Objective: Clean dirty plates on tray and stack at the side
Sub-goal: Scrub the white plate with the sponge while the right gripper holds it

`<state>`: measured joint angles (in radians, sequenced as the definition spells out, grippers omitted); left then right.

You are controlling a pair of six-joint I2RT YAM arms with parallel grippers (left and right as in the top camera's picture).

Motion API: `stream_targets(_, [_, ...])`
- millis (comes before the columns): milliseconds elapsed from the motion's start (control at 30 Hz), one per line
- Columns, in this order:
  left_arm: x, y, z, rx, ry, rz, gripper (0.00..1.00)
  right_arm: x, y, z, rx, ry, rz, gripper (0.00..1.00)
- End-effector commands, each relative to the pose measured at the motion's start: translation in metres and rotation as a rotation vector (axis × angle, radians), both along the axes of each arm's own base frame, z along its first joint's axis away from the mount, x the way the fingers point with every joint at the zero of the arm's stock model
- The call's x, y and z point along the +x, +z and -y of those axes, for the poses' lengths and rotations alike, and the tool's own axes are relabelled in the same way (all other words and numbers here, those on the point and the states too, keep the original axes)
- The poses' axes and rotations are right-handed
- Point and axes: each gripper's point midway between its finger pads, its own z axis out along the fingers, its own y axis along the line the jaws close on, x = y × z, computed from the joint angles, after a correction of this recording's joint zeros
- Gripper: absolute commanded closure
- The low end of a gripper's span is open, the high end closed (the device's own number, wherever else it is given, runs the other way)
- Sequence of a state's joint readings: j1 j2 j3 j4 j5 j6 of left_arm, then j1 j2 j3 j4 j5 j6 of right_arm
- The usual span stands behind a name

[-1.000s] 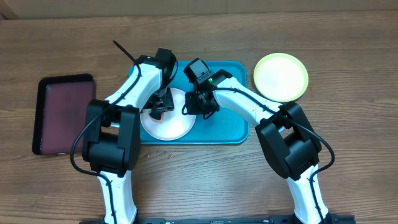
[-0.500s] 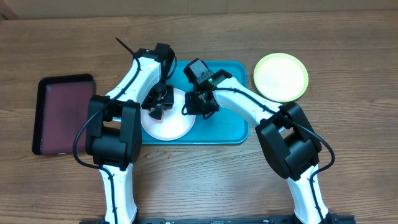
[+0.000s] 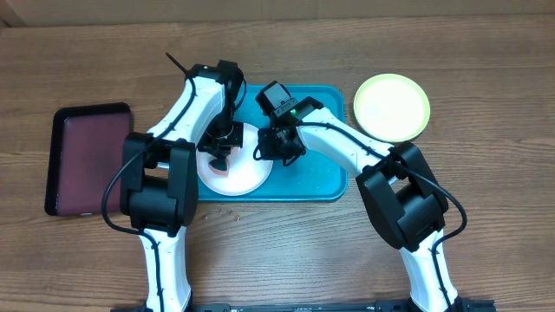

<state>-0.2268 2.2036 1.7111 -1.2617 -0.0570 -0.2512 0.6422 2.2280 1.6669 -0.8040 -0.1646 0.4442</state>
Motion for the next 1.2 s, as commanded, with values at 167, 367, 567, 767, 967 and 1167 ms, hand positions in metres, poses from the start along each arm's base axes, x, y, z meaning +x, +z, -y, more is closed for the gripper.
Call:
stream_targets(167, [0.003, 0.010, 0.023, -0.147, 0.009, 0.007, 0.59, -0.004, -0.020, 0.015, -0.084, 0.020, -0.001, 0.96])
stream_targets(367, [0.002, 0.007, 0.022, -0.142, 0.009, 0.007, 0.58, -0.004, -0.020, 0.015, -0.084, 0.020, -0.002, 0.96])
stream_targets(567, [-0.001, 0.007, 0.021, -0.139, 0.010, -0.007, 0.96, -0.004, -0.020, 0.015, -0.084, 0.019, -0.001, 0.96])
stream_targets(767, [-0.012, 0.010, 0.028, -0.176, 0.033, -0.053, 0.96, -0.003, -0.020, 0.014, -0.080, 0.019, 0.004, 0.96])
stream_targets(967, [-0.014, 0.003, 0.036, -0.222, 0.041, -0.058, 0.96, -0.002, -0.020, 0.013, -0.077, 0.018, 0.008, 0.96])
stream_targets(1167, [-0.016, -0.049, 0.004, -0.042, 0.119, 0.029, 0.96, -0.003, -0.020, 0.014, -0.080, 0.019, 0.003, 0.96])
